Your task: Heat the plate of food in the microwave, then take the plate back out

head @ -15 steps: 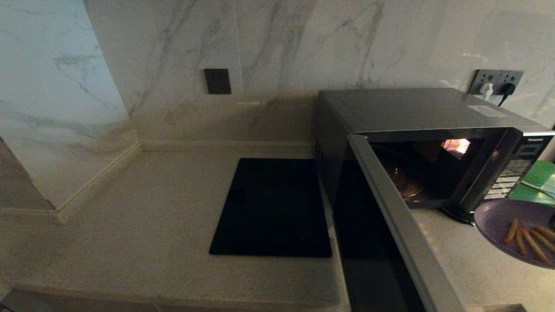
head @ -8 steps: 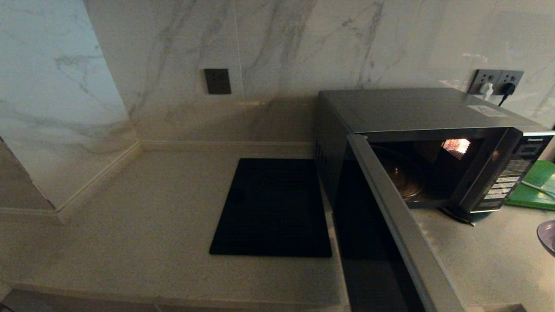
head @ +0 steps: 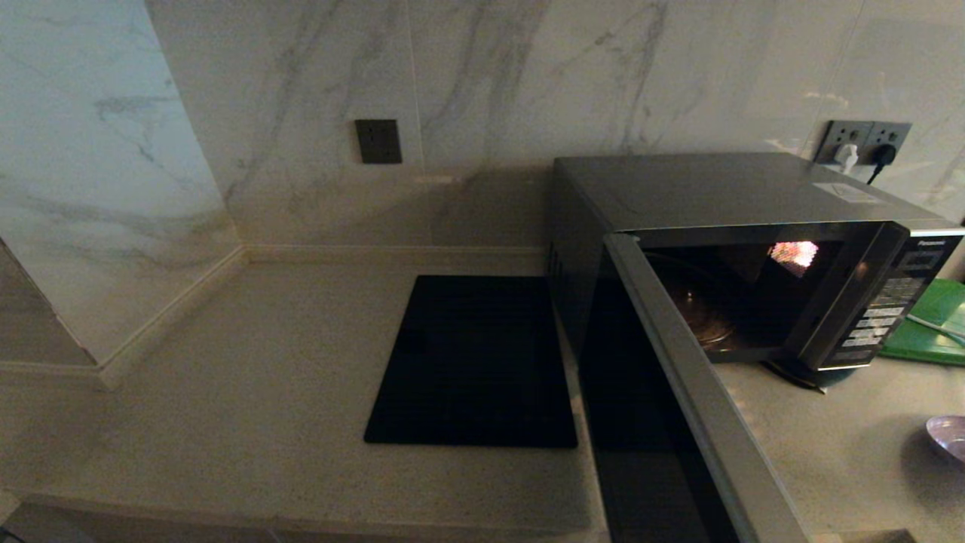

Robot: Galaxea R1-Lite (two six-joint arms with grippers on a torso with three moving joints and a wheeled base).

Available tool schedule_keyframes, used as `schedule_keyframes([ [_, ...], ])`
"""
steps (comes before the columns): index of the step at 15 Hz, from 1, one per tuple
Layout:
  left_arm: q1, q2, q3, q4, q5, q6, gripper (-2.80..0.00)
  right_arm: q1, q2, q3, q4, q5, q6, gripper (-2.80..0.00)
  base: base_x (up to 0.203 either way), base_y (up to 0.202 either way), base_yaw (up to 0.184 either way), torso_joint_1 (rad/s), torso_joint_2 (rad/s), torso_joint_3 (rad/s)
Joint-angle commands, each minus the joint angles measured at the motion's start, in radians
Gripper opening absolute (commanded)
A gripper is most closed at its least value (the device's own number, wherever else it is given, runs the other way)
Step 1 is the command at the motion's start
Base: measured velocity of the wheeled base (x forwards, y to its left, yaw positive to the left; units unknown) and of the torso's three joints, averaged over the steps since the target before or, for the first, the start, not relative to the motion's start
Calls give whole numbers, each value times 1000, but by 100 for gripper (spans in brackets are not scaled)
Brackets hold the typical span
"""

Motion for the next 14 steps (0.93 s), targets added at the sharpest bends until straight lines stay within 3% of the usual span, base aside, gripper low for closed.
schedule_keyframes([
  [1,0,0,0,0,0,0,-280,-10,101,-33,2,-1,1,-280,0,0,0,0,0,0],
  [14,1,2,0,0,0,0,-280,-28,118,-45,1,-1,-15,-280,0,0,0,0,0,0],
])
